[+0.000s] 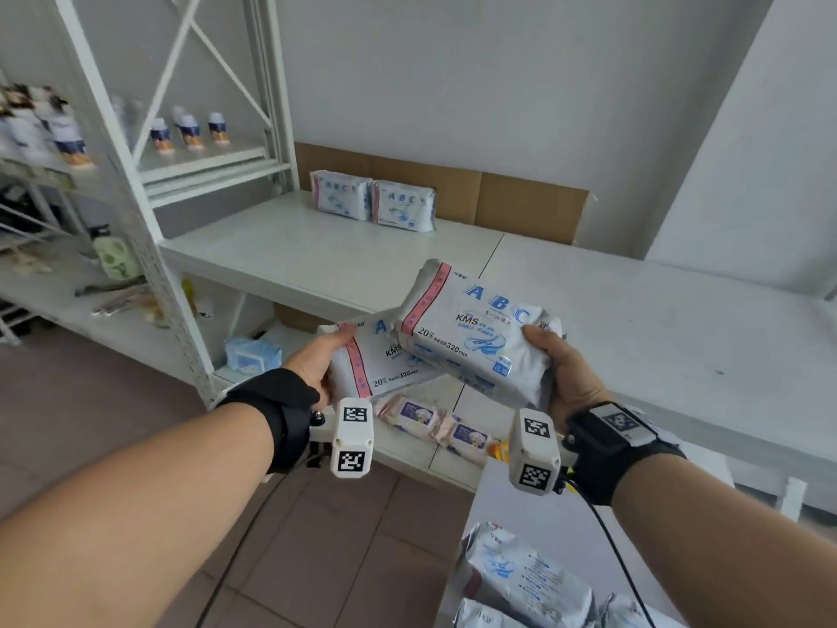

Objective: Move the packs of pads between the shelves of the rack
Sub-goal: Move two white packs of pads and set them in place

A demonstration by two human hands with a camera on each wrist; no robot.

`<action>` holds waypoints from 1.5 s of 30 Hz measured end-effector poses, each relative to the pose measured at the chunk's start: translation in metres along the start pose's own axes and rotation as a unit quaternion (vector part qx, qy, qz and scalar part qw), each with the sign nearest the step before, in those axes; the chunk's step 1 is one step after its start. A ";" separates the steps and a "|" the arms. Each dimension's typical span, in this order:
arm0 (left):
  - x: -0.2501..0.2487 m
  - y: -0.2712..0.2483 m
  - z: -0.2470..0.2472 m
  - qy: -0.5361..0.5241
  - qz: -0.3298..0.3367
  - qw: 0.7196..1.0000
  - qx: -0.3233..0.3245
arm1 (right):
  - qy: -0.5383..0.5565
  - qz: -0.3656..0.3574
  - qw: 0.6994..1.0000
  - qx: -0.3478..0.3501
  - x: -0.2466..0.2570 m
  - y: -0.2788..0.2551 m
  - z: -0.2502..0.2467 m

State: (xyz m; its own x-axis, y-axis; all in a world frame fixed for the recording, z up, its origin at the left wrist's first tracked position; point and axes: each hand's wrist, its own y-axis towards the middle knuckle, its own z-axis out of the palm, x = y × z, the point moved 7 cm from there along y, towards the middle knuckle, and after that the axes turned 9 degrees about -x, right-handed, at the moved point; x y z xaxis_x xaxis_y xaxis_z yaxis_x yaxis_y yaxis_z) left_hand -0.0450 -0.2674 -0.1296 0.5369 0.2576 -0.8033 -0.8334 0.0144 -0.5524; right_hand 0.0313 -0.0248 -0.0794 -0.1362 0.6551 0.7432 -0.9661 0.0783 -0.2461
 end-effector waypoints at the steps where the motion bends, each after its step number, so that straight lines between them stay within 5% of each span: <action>1: -0.006 0.004 -0.003 -0.005 0.005 1.000 0.001 | 0.000 -0.003 1.000 0.001 0.000 0.003 0.008; 8: -0.061 0.056 -0.022 0.017 0.045 0.999 0.021 | -0.001 -0.038 0.999 -0.030 -0.011 0.035 0.054; 25: -0.181 0.219 -0.052 0.084 0.021 0.991 0.097 | 0.018 -0.067 0.991 -0.117 -0.054 0.162 0.134; 36: -0.269 0.312 -0.020 0.075 0.050 0.988 0.122 | -0.086 -0.073 0.985 -0.132 -0.003 0.293 0.152; 45: -0.355 0.396 -0.032 0.125 0.116 0.982 0.080 | -0.177 -0.098 0.953 -0.224 0.038 0.383 0.146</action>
State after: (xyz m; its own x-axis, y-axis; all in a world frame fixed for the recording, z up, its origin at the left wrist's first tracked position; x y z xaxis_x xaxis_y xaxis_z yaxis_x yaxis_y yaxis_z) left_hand -0.5619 -0.3841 -0.0701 0.3279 0.0260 -0.9444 -0.9366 0.1400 -0.3213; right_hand -0.3763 -0.0798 -0.0544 -0.1048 0.3072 0.9458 -0.8005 0.5382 -0.2635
